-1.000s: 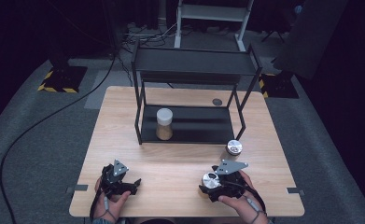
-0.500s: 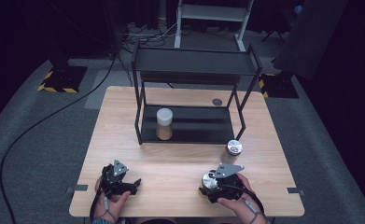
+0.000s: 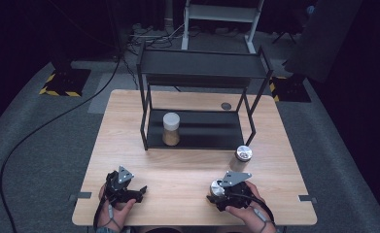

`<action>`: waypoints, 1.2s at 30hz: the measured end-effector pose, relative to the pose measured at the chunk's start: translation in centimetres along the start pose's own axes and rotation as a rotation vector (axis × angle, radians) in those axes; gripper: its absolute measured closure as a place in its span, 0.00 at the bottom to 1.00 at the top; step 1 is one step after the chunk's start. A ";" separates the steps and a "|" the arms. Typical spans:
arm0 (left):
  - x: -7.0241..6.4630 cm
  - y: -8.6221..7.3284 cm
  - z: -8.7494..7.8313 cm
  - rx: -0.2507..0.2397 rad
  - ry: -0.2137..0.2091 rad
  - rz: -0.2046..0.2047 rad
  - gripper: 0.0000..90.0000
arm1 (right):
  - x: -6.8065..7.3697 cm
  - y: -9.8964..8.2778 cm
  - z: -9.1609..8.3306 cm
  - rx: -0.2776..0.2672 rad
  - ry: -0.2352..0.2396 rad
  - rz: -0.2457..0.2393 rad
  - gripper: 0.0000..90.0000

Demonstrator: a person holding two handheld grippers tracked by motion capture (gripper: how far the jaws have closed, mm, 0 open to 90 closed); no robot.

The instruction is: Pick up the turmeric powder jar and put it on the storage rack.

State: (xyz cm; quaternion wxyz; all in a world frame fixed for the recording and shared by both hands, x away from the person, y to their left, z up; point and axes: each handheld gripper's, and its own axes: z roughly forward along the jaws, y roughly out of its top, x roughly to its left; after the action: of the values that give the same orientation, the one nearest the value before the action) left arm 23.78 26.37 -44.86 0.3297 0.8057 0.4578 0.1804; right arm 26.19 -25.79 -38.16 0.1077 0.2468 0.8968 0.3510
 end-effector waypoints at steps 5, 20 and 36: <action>0.0 0.0 0.0 -0.001 0.000 -0.002 0.04 | 0.0 0.4 -0.3 -0.008 -0.001 -0.001 0.35; 0.0 0.0 0.0 0.000 0.000 -0.001 0.04 | -0.8 3.3 -1.8 0.000 -0.002 0.000 0.35; 0.0 0.0 0.0 -0.001 -0.001 -0.001 0.04 | -1.7 6.1 -3.2 -0.015 -0.024 0.007 0.35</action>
State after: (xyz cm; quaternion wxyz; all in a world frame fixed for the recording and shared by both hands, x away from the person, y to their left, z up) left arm 23.77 26.38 -44.87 0.3304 0.8053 0.4581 0.1802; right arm 28.72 -24.70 -31.64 0.1191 0.2532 0.8920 0.3549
